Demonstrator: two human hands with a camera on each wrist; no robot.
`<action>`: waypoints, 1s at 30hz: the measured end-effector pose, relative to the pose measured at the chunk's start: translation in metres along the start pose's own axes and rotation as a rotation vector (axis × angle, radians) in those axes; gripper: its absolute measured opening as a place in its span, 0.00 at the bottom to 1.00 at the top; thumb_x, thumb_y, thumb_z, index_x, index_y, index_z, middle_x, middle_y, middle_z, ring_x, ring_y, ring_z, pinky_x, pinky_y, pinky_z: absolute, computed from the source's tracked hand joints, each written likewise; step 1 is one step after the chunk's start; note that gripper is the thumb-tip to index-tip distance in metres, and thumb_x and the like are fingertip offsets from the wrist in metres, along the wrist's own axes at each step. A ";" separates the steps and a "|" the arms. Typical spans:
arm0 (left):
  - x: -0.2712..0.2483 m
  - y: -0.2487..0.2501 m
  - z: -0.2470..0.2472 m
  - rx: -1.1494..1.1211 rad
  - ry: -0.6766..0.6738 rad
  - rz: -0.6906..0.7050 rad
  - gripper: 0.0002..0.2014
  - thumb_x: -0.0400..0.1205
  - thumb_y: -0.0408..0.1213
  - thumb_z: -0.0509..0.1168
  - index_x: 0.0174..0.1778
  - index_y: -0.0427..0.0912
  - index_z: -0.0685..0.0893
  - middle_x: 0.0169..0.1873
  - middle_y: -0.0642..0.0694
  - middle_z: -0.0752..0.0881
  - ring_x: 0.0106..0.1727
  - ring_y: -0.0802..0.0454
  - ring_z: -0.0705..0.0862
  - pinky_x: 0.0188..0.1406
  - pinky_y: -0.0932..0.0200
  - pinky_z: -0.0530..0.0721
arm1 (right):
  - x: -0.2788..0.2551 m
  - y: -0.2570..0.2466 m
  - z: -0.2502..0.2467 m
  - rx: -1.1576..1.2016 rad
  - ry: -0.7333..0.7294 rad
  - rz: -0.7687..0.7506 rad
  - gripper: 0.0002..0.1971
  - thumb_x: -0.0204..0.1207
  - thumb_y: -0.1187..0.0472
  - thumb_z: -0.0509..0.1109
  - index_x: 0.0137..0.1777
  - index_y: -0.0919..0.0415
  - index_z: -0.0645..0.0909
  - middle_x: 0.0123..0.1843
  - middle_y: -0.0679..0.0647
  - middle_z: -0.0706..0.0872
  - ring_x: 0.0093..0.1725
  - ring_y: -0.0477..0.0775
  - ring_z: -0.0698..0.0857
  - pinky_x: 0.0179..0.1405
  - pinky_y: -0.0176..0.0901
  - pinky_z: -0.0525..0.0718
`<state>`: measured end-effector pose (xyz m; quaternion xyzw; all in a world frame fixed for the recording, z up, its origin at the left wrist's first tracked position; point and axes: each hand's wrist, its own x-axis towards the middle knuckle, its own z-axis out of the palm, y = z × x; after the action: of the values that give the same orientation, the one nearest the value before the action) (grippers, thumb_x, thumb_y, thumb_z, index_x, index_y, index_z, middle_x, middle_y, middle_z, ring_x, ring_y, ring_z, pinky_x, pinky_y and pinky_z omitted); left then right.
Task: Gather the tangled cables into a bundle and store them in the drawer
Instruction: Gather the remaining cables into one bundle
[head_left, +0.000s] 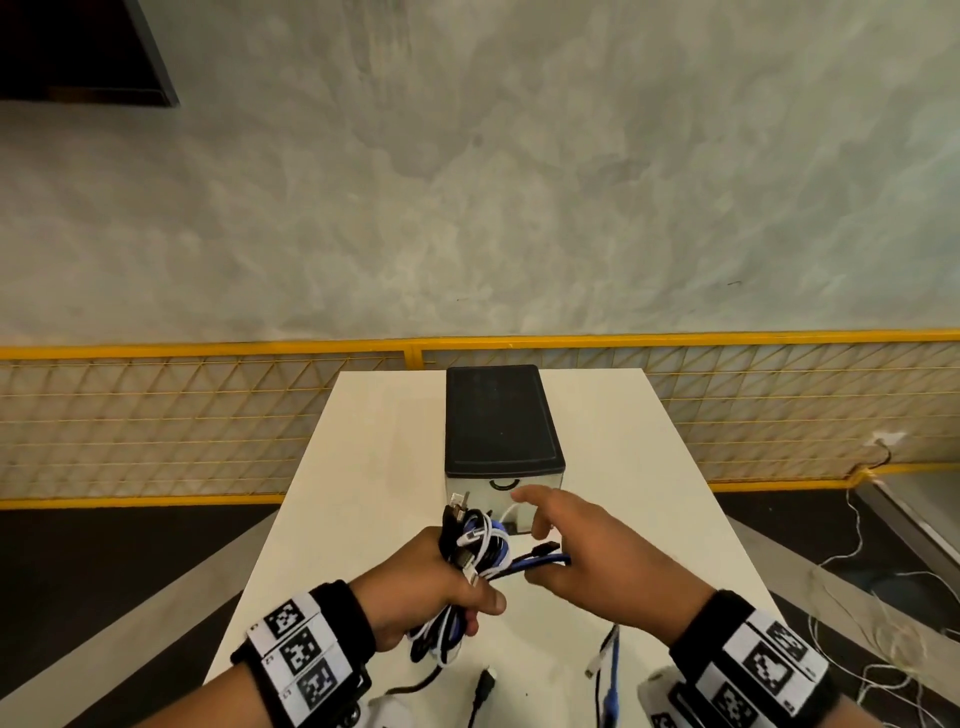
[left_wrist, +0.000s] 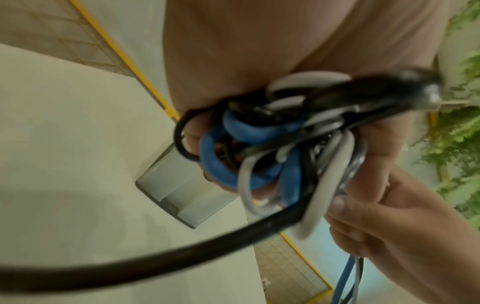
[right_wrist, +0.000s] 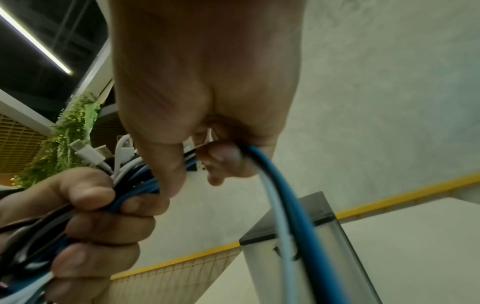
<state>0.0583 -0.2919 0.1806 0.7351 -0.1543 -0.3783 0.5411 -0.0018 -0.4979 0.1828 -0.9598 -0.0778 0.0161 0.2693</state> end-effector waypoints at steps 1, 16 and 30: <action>-0.001 0.001 0.000 0.003 -0.003 0.006 0.08 0.69 0.26 0.76 0.40 0.42 0.88 0.27 0.39 0.83 0.29 0.42 0.84 0.36 0.55 0.84 | 0.002 -0.001 0.001 -0.034 0.065 -0.021 0.27 0.73 0.49 0.76 0.70 0.39 0.70 0.49 0.34 0.75 0.45 0.32 0.77 0.42 0.24 0.72; 0.001 0.014 -0.008 0.007 0.011 0.070 0.14 0.72 0.21 0.74 0.32 0.48 0.88 0.25 0.46 0.84 0.28 0.44 0.84 0.33 0.57 0.83 | 0.006 -0.013 0.004 0.558 -0.027 0.118 0.07 0.76 0.60 0.73 0.43 0.50 0.76 0.33 0.49 0.86 0.33 0.48 0.86 0.40 0.50 0.85; 0.003 0.024 0.022 -0.292 0.052 0.139 0.11 0.71 0.24 0.71 0.30 0.45 0.90 0.26 0.41 0.82 0.27 0.45 0.83 0.30 0.56 0.84 | 0.025 -0.034 0.012 1.145 0.255 0.294 0.18 0.67 0.66 0.59 0.50 0.53 0.87 0.43 0.57 0.86 0.41 0.56 0.81 0.39 0.53 0.76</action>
<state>0.0489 -0.3178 0.1983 0.6457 -0.1339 -0.3390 0.6710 0.0173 -0.4589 0.1904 -0.6575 0.1095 -0.0227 0.7451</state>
